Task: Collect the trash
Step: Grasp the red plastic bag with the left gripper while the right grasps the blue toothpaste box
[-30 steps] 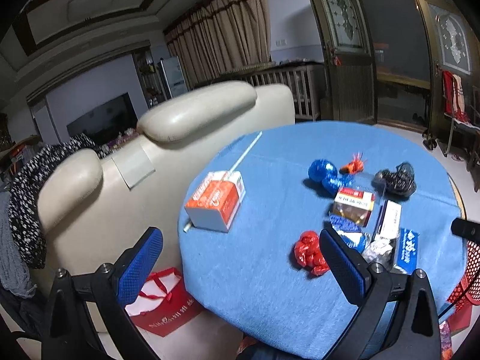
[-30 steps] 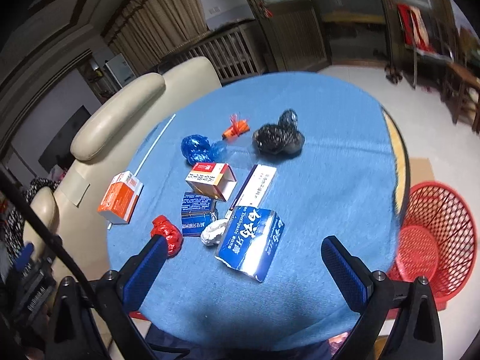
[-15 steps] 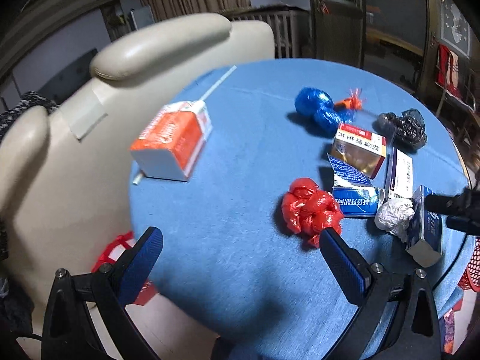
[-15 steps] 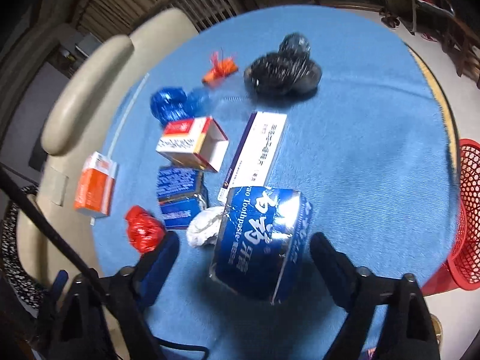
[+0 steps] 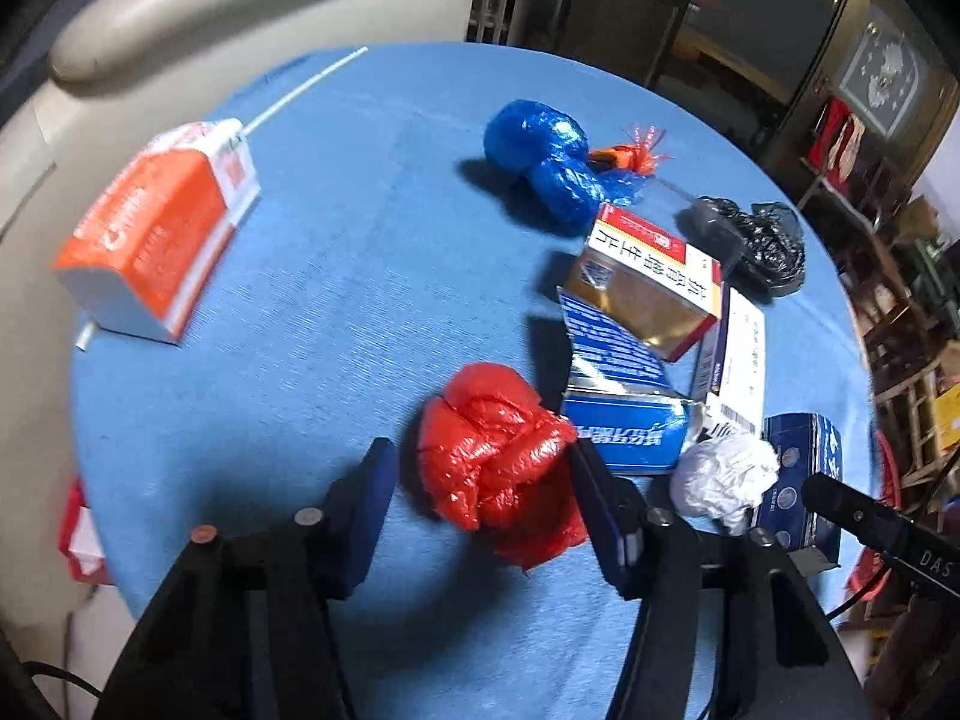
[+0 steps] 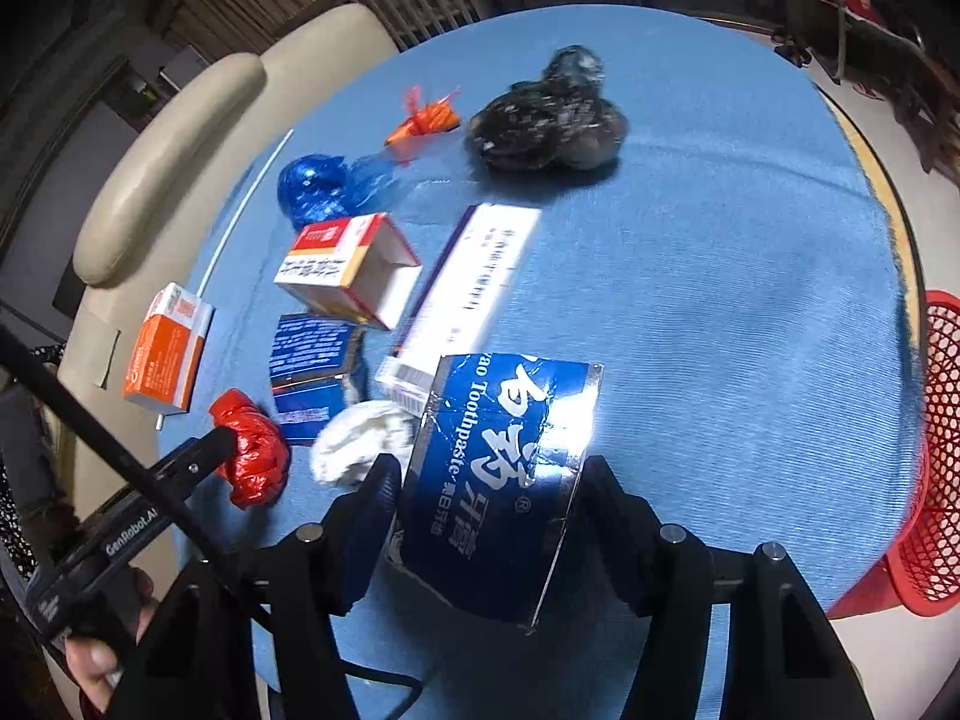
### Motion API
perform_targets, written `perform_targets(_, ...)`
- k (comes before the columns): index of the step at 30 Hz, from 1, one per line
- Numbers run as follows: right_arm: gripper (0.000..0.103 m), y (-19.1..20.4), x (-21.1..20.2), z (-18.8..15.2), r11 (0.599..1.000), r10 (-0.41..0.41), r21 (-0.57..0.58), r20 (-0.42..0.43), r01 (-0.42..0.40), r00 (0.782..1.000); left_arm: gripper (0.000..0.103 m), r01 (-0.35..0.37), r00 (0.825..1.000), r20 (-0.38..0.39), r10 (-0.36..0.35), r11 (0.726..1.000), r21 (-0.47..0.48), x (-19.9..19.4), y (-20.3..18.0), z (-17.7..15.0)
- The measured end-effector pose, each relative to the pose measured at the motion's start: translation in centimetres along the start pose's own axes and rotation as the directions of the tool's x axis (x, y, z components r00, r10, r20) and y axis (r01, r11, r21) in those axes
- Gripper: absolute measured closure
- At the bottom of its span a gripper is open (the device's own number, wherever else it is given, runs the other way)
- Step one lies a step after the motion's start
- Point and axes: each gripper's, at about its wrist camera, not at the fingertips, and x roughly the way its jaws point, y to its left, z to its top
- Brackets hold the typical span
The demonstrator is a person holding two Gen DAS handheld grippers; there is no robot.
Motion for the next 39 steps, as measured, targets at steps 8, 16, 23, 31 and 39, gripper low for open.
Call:
perform_targets(8,0.039,-3.2,-3.0,0.2,0.999,0.045,0.013,0.097,-0.047,0.994,0.062,-0.001,0.998,0.058,0.0,1.0,0.024,-0.6,-1.9,-0.2)
perform_targets(16,0.039,-7.8,-6.2,-0.1,0.993,0.093,0.053,0.246,-0.11,0.965,0.103,-0.019,0.979,0.204,-0.007,0.991,0.129,-5.4,-6.1,0.2)
perform_targets(23,0.039,-12.6,-8.3,-1.2,0.983,0.088,0.123,0.327,-0.134,0.941,0.1,-0.091,0.958,0.288,0.011,0.96,0.264,-6.5,-10.3,1.4)
perform_targets(31,0.039,-15.2,-8.1,-1.8,0.973,0.121,0.14,0.355,-0.181,0.927,0.035,-0.029,0.983,0.182,0.014,0.996,0.081,-4.6,-5.6,1.0)
perform_targets(39,0.039,-14.0,-7.6,-1.9,0.976,0.16,0.086,0.345,-0.201,0.925,0.034,0.11,0.991,0.07,-0.11,0.994,0.007,-2.1,-3.7,-0.7)
